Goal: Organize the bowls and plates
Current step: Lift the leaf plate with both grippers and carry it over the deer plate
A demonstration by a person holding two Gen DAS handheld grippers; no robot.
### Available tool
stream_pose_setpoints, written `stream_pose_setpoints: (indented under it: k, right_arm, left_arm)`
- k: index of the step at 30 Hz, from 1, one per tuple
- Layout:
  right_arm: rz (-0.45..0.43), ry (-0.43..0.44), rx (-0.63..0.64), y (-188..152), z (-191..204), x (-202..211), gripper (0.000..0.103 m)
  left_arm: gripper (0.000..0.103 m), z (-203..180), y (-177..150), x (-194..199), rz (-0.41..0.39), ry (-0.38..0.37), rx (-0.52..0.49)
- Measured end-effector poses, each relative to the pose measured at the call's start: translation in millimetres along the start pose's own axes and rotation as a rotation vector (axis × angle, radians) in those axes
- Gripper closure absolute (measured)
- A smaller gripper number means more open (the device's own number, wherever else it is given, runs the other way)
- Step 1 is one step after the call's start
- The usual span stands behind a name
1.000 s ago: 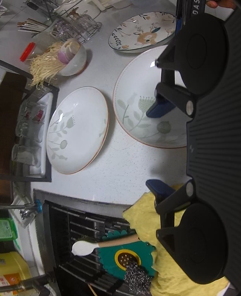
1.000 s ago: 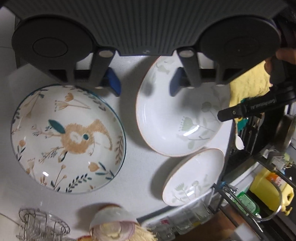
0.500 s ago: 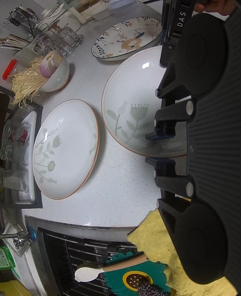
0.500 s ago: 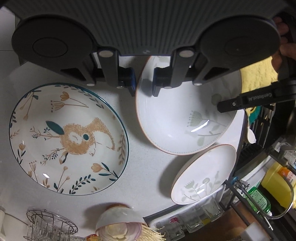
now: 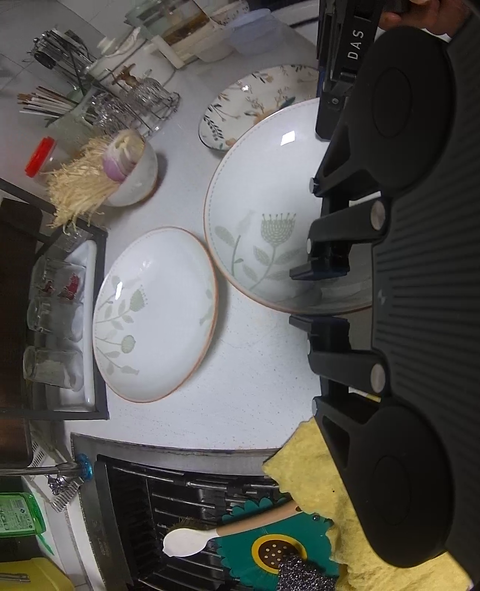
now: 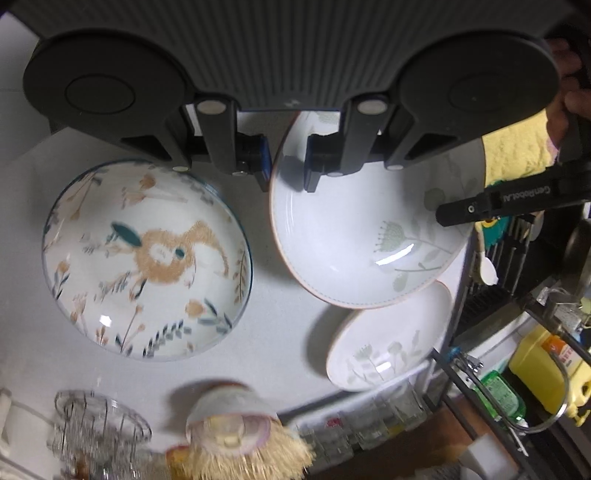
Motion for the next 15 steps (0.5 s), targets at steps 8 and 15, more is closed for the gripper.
stream_pose_setpoints:
  k: [8, 15]
  right_arm:
    - [-0.051, 0.036, 0.004, 22, -4, 38, 0.082]
    - [-0.113, 0.061, 0.012, 40, -23, 66, 0.082]
  left_arm:
    - [0.081, -20, 15, 30, -0.005, -0.051, 0.046]
    - [0.081, -53, 23, 47, -0.022, -0.063, 0.049]
Point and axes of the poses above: each gripper's, at about its wrist camera, not at the fingertips, and x roughly against the way its jaws point, z to its left, y to its top, the point moved 8 cm from there along -x, roughly the way its jaws point, and after that the axes turned 15 degrees about y, right-handed, at the moved point
